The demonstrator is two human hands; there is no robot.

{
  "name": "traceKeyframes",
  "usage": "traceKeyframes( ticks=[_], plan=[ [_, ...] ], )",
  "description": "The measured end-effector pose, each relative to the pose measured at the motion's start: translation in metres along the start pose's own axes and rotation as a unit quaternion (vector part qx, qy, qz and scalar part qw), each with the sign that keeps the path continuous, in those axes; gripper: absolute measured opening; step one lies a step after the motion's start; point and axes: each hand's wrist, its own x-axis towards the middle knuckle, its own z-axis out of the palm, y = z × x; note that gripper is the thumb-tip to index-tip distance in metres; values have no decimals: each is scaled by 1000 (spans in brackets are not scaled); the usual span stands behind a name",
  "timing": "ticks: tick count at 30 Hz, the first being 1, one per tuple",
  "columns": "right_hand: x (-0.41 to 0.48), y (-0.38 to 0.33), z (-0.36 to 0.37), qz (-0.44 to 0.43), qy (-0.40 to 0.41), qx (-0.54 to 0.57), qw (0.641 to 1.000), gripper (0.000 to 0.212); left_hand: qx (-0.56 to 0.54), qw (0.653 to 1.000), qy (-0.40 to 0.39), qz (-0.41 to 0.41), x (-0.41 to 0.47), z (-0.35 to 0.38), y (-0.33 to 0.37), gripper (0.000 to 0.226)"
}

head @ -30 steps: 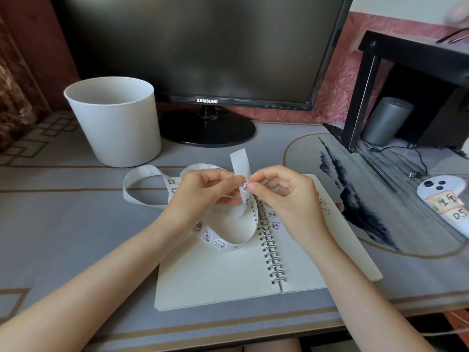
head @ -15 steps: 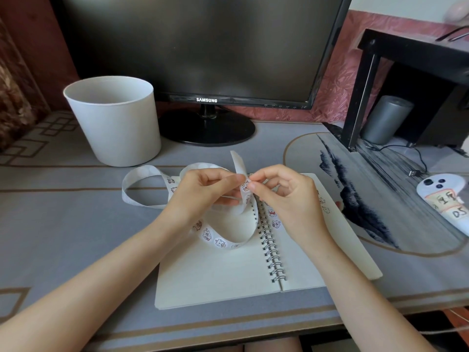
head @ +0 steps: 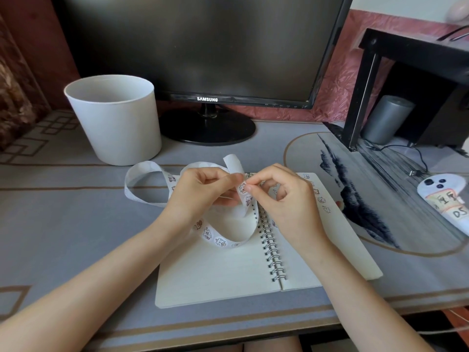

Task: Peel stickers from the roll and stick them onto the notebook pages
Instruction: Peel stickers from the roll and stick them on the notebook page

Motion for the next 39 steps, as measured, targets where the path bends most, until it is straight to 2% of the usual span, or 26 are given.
traceKeyframes(
  ticks=[13,18,22,26,30,39],
  plan=[
    [-3,-1,-3,-27,-9,-43,999,5,-5,1000,-1,-28,-1,-1,1,27],
    [-5,-8,-17,104,-30,119,987,8,3,999,4,-34,-3,0,5,24],
    [-5,4,-46,238,-19,145,960,5,2,999,4,-35,-4,1,7,21],
    [-12,23,-74,335,-33,106,936,3,5,999,0,-37,-5,1,7,22],
    [-20,33,-85,369,-33,66,927,3,14,999,1,-37,-4,1,8,22],
    [-24,38,-82,361,-40,48,931,3,13,999,0,-35,-4,1,7,20]
  ],
)
